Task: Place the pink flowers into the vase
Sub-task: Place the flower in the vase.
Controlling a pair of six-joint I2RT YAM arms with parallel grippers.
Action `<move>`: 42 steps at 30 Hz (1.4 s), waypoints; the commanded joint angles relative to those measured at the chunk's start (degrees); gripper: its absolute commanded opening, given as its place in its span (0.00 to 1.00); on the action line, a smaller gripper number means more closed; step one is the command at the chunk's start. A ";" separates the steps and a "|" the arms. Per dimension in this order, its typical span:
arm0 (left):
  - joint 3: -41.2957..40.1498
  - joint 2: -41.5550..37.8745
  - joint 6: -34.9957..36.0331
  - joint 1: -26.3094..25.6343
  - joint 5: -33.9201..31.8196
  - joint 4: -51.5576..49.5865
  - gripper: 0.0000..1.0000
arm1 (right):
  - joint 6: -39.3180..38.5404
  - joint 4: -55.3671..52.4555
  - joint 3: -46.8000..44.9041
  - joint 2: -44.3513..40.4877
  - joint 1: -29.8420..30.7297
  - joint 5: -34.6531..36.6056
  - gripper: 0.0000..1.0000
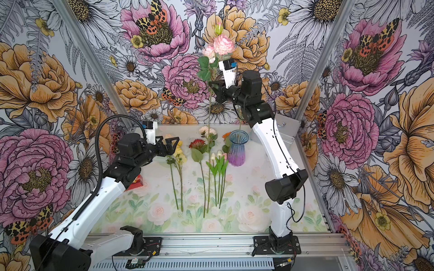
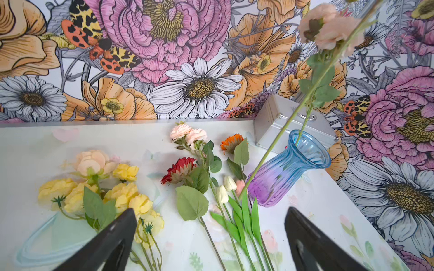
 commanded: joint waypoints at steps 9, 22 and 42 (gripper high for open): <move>-3.49 0.05 -2.11 0.06 -3.06 2.31 0.99 | -7.52 0.91 3.06 -8.83 -2.96 10.93 0.00; -1.56 4.92 -2.00 -1.48 -3.27 2.01 0.99 | -10.08 -1.47 0.58 -15.11 -5.92 12.80 0.00; 4.23 12.44 -0.34 -3.72 -1.32 0.67 0.99 | -7.82 -2.87 -17.74 -21.41 -7.46 9.09 0.00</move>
